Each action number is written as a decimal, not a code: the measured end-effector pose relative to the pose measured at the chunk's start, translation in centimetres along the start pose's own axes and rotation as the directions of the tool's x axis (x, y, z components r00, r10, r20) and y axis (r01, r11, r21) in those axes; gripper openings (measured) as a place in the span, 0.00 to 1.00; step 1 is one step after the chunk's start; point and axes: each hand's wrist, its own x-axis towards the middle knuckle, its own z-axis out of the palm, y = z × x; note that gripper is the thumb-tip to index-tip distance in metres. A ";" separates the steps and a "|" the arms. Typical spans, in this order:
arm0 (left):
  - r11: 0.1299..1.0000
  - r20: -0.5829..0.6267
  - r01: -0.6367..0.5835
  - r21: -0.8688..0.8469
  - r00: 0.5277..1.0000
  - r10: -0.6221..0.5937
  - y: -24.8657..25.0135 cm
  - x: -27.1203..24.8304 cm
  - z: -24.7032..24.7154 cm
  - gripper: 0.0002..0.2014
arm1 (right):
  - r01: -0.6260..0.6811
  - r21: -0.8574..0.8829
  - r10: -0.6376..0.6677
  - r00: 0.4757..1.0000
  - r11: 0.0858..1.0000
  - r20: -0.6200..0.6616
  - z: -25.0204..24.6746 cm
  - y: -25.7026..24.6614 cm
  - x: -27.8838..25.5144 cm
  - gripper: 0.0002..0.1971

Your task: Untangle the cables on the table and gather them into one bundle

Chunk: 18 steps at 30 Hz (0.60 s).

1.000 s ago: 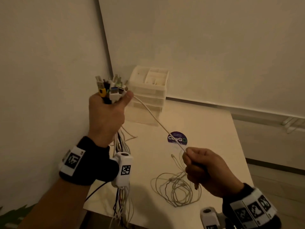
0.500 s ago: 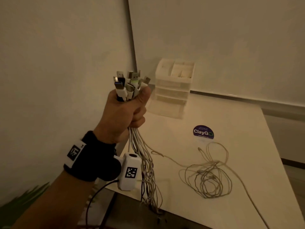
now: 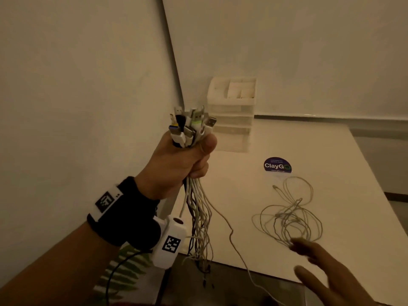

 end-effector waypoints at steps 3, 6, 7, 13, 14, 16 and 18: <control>1.000 0.033 0.002 -0.013 0.999 -0.001 0.0 -0.5 1.2 0.20 | 0.316 0.041 -0.318 0.939 0.948 0.130 3.7 -6.9 4.2 0.40; 1.000 0.031 0.013 -0.010 0.999 -0.013 0.3 -1.1 2.4 0.24 | 0.398 0.180 -0.431 0.876 0.899 0.215 7.2 -12.0 8.5 0.38; 1.000 0.029 0.015 0.007 0.999 -0.015 0.4 -1.4 2.6 0.25 | 0.392 0.221 -0.439 0.866 0.893 0.239 8.3 -13.0 9.3 0.33; 1.000 -0.001 0.000 0.030 1.000 0.000 0.3 -2.6 2.1 0.20 | 0.349 0.275 -0.422 0.864 0.896 0.275 10.7 -12.4 11.1 0.05; 1.000 -0.003 -0.017 0.013 1.000 0.017 0.3 -2.6 1.9 0.16 | 0.351 0.249 -0.411 0.874 0.903 0.260 11.2 -12.0 11.3 0.07; 0.998 -0.007 -0.052 -0.034 0.999 0.052 0.6 -2.4 1.4 0.10 | 0.324 0.209 -0.370 0.895 0.923 0.248 12.0 -10.7 11.4 0.10; 0.997 -0.002 -0.064 -0.049 0.998 0.064 0.8 -2.1 1.0 0.09 | 0.313 0.165 -0.347 0.904 0.935 0.248 12.5 -9.4 11.4 0.13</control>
